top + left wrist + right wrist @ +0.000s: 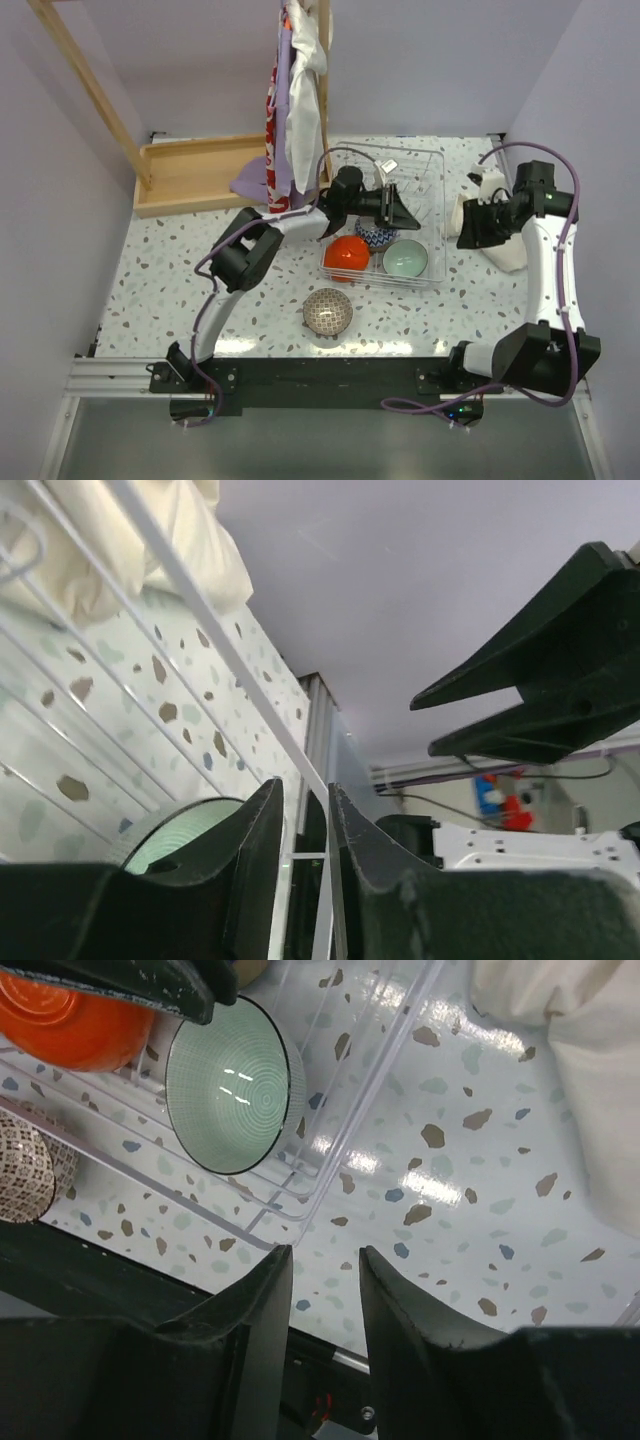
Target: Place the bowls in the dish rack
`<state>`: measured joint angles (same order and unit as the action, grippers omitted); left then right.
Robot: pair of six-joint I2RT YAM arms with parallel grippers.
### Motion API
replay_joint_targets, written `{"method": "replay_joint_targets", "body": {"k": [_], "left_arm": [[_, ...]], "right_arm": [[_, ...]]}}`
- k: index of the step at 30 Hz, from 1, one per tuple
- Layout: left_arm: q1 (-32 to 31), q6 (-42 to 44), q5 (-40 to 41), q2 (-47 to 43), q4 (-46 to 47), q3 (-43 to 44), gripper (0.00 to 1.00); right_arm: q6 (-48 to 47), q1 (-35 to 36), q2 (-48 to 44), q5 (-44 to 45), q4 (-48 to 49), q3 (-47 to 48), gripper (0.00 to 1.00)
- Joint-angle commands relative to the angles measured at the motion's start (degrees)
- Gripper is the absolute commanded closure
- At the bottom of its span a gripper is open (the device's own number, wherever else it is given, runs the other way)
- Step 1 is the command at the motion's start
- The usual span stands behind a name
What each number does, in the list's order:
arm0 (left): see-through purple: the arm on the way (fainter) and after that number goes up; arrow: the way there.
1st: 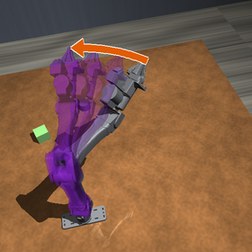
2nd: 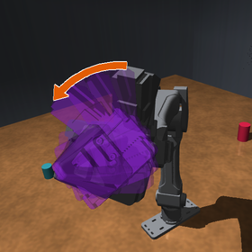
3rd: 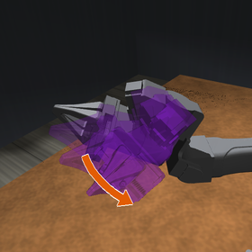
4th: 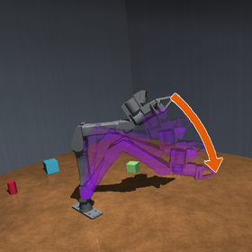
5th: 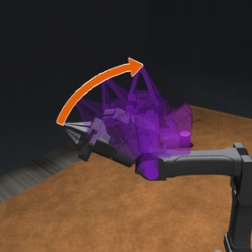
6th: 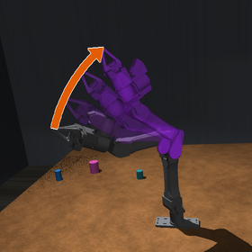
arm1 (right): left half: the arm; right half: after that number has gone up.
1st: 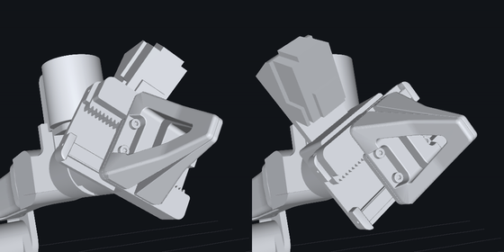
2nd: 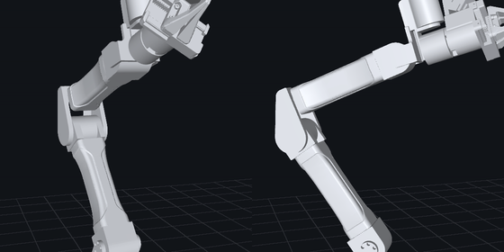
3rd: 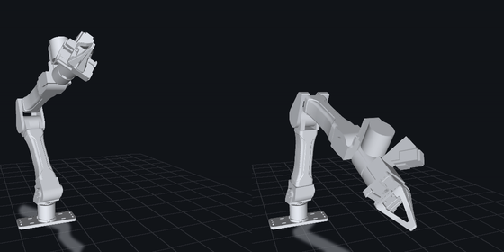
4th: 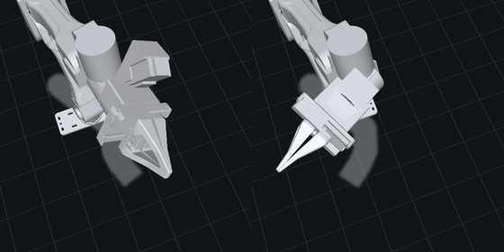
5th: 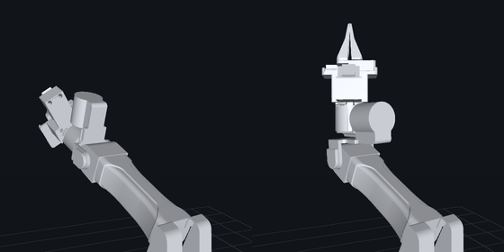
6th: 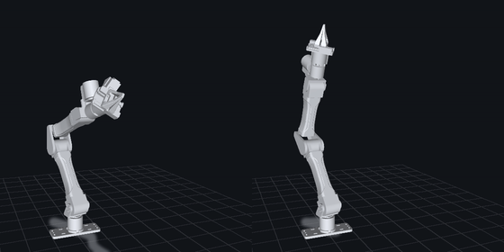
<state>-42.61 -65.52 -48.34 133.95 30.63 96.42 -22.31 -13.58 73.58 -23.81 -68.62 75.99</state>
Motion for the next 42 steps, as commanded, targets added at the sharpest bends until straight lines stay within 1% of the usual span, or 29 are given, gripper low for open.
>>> {"method": "replay_joint_targets", "body": {"k": [1, 2, 3, 4, 5, 6, 7, 8, 9, 11, 13, 14, 15, 16, 21, 23, 27, 28, 30, 32, 37, 38, 42], "left_arm": [[1.3, 19.2, 1.6, -8.3, -15.2, 10.0, 0.69], [1.7, 26.7, 3.4, -9.6, -19.5, 11.2, 0.68], [2.1, 30.2, 5.6, -10.2, -28.1, 12.9, 0.68], [2.4, 33.3, 10.1, -10.9, -32.3, 13.3, 0.68], [3.1, 38.7, 12.8, -12.3, -35.9, 13.5, 0.67], [3.4, 40.8, 15.3, -13.0, -41.6, 13.3, 0.67], [3.8, 42.5, 18.9, -13.8, -43.6, 12.7, 0.66], [4.8, 44.8, 20.0, -15.8, -44.9, 11.5, 0.66], [5.4, 45.5, 21.2, -17.1, -46.3, 8.6, 0.66], [7.0, 46.8, 23.9, -21.3, -46.7, 5.0, 0.66], [8.1, 47.8, 26.2, -23.8, -47.8, 0.8, 0.66], [9.0, 48.7, 26.9, -25.7, -48.2, -0.2, 0.65], [9.5, 49.4, 27.4, -26.4, -49.1, -1.5, 0.65], [9.8, 50.2, 28.5, -26.8, -49.9, -1.6, 0.65], [10.9, 56.1, 26.1, -27.9, -52.2, -2.1, 0.64], [11.0, 57.4, 26.6, -29.4, -50.5, -3.7, 0.64], [11.1, 58.2, 30.3, -32.3, -49.1, -8.7, 0.63], [11.1, 58.2, 31.0, -33.0, -48.8, -9.4, 0.63], [11.3, 58.0, 31.4, -34.8, -48.5, -11.4, 0.62], [11.4, 57.8, 32.1, -36.3, -48.0, -12.7, 0.61], [11.8, 57.7, 33.3, -38.4, -47.2, -15.1, 0.59], [11.9, 57.8, 33.5, -38.6, -47.2, -15.4, 0.59], [12.4, 57.7, 33.7, -38.8, -47.2, -15.6, 0.59]], "right_arm": [[-8.6, 6.4, -3.6, -1.6, 0.2, 2.5, 0.55], [-10.9, 7.9, -4.1, -1.7, 0.4, 2.3, 0.53], [-12.0, 10.5, -4.2, -1.7, 0.4, 2.3, 0.53], [-12.9, 11.6, -4.1, -1.6, 0.5, 2.6, 0.53], [-14.3, 12.6, -3.7, -1.1, 0.6, 3.0, 0.53], [-14.9, 14.8, -2.0, -0.5, 0.6, 4.2, 0.53], [-15.0, 15.9, -0.6, 0.4, 0.2, 5.0, 0.55], [-14.9, 16.9, 0.7, 1.7, -0.3, 6.3, 0.57], [-14.4, 19.0, 2.3, 2.6, -0.7, 8.5, 0.58], [-11.6, 21.7, 4.5, 4.3, 0.6, 9.4, 0.60], [-9.8, 26.3, 3.9, 8.3, 3.4, 8.5, 0.59], [-9.3, 28.1, 3.9, 10.4, 4.0, 7.9, 0.58], [-8.6, 30.7, 4.1, 14.5, 4.8, 6.5, 0.58], [-7.5, 31.7, 4.7, 16.1, 4.8, 5.8, 0.58], [-4.6, 37.8, 7.3, 20.6, 4.7, 4.2, 0.59], [-2.7, 39.4, 9.0, 22.8, 4.9, 4.2, 0.60], [2.1, 41.8, 12.4, 24.4, 6.5, 2.9, 0.62], [5.0, 42.3, 12.8, 24.9, 7.1, 2.5, 0.61], [8.1, 43.3, 13.8, 26.4, 8.8, 1.1, 0.60], [12.0, 43.9, 14.1, 28.6, 9.9, 0.0, 0.60], [19.4, 45.8, 14.1, 30.4, 13.2, -4.4, 0.61], [19.9, 46.5, 14.4, 30.6, 13.7, -4.9, 0.59], [21.2, 48.1, 17.0, 32.5, 15.3, -3.8, 0.58]]}}
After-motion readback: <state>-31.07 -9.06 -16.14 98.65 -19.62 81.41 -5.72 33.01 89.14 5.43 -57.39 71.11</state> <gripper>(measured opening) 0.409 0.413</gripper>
